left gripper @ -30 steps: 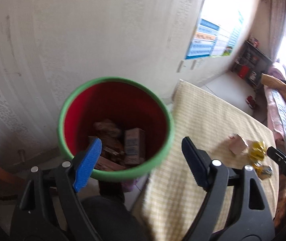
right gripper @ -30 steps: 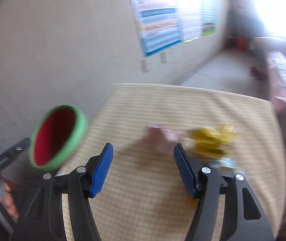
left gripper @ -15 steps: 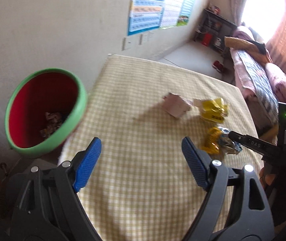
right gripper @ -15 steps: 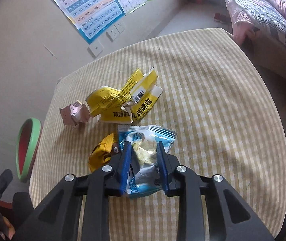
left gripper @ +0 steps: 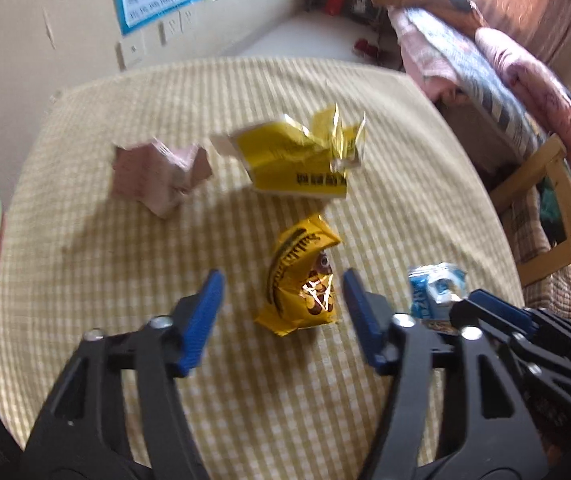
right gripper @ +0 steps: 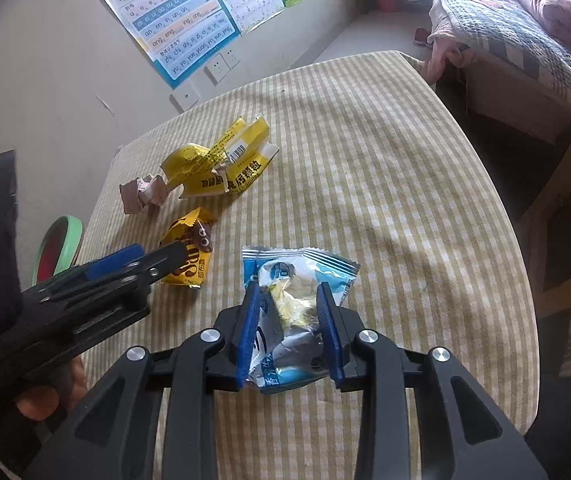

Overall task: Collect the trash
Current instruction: 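Grasp the blue-and-white wrapper with the right gripper while the left gripper grasps the yellow wrapper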

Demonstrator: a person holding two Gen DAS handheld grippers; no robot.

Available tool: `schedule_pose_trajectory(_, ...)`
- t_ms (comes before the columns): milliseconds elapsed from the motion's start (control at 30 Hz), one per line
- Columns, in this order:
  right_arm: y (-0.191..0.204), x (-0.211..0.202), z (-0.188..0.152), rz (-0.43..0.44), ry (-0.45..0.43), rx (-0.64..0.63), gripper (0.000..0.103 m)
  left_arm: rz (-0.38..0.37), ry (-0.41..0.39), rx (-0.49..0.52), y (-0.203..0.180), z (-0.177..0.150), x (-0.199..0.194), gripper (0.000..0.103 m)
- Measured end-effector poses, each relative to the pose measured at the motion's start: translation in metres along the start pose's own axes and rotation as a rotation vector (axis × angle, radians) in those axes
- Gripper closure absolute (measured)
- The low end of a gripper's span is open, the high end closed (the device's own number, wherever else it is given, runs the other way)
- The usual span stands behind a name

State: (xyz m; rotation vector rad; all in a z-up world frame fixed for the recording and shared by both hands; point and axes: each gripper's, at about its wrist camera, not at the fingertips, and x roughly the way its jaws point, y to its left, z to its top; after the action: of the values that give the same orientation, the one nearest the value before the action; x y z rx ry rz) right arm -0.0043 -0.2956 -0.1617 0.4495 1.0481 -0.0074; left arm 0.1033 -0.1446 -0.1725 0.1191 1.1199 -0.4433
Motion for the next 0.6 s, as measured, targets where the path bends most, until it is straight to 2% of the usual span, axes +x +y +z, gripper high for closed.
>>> schedule_pose_trajectory(67, -0.002, -0.001, -0.002, 0.011, 0.008, 0.009, 0.063, 0.004, 0.047, -0.002, 0.000, -0.001, 0.014, 0.074)
schedule_pose_trajectory(100, -0.002, -0.002, -0.002, 0.016, 0.009, 0.010, 0.059, 0.006, 0.035, 0.000, 0.000, -0.002, 0.012, 0.079)
schedule_pose_trajectory(167, -0.003, -0.004, -0.003, 0.022, 0.005, 0.010, 0.055, 0.000, 0.029, 0.002, 0.000, -0.005, 0.006, 0.084)
schedule_pose_trajectory(333, -0.011, -0.002, -0.005, 0.010, 0.017, 0.042, 0.052, 0.023, -0.035, -0.015, 0.010, -0.019, -0.028, 0.085)
schedule_pose_trajectory(433, -0.016, 0.010, -0.008, -0.021, 0.062, 0.048, 0.052, 0.053, -0.070, -0.022, 0.019, -0.028, -0.048, 0.085)
schedule_pose_trajectory(500, -0.015, 0.016, -0.012, -0.038, 0.087, 0.030, 0.056, 0.064, -0.086, -0.028, 0.026, -0.027, -0.054, 0.085)
schedule_pose_trajectory(600, -0.006, 0.010, -0.013, -0.028, 0.061, -0.002, 0.061, 0.091, -0.115, -0.041, 0.034, -0.032, -0.066, 0.085)
